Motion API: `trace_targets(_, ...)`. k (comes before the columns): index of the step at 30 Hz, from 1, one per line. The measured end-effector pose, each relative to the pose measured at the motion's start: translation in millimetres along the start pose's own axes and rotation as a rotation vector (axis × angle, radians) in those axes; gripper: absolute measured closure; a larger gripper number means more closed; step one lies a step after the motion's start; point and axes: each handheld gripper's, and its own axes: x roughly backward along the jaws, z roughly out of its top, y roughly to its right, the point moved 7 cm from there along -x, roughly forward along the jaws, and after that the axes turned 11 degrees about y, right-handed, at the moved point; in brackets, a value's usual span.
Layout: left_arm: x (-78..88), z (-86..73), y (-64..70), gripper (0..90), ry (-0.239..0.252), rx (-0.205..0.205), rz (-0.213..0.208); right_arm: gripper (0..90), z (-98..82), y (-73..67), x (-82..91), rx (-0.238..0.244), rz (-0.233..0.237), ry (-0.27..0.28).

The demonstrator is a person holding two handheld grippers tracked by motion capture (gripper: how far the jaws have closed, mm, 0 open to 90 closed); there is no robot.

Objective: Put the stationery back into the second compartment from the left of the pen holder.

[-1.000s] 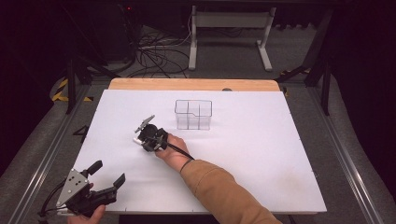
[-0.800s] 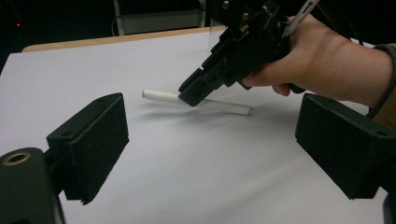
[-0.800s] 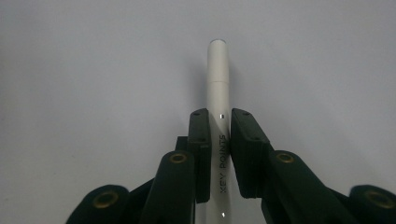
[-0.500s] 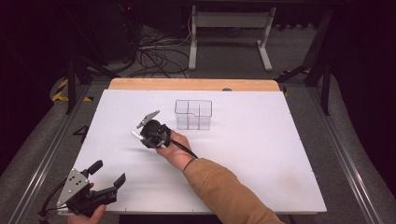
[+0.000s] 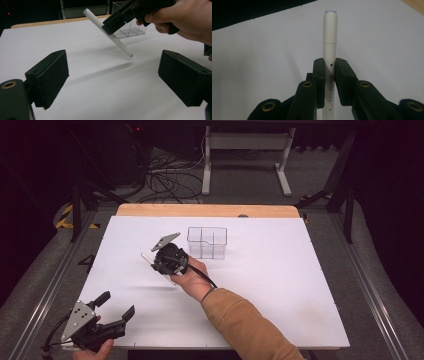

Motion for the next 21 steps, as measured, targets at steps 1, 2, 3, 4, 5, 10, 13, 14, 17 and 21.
trace_targets(1,-0.1,-0.1,0.0,10.3,0.0,-0.001,0.0,79.4,0.5,0.7,1.6,0.004,0.0,0.0)
trace_targets(2,-0.3,-0.1,0.5,10.3,0.001,0.002,0.0,79.4,1.2,0.5,2.6,0.0,0.001,0.004)
trace_targets(3,-0.3,0.0,0.5,10.3,0.001,0.002,0.0,79.4,2.4,0.5,4.4,-0.006,0.001,0.011)
trace_targets(4,-0.2,0.1,0.4,10.3,0.002,0.002,0.0,79.4,3.6,1.0,6.0,-0.004,0.001,0.018)
trace_targets(5,-0.2,0.1,0.3,10.3,0.002,0.003,0.001,79.4,4.7,1.3,7.9,-0.002,0.003,0.022)
trace_targets(10,-0.4,-0.2,0.4,10.3,-0.003,0.0,0.0,79.3,11.5,1.9,16.3,-0.009,-0.001,0.062)
trace_targets(13,-0.4,0.0,0.4,10.3,0.002,0.003,0.0,79.3,15.0,2.9,21.7,-0.005,-0.005,0.087)
trace_targets(14,-0.4,0.0,0.3,10.3,0.002,0.003,0.0,79.3,16.2,3.0,23.2,-0.01,-0.006,0.099)
trace_targets(17,-0.5,-0.2,0.3,10.3,-0.002,0.001,0.0,79.3,21.9,4.9,31.9,-0.008,-0.008,0.145)
trace_targets(21,-0.6,-0.3,-0.2,10.3,-0.008,-0.008,-0.001,79.3,27.6,7.5,42.1,0.008,-0.014,0.187)
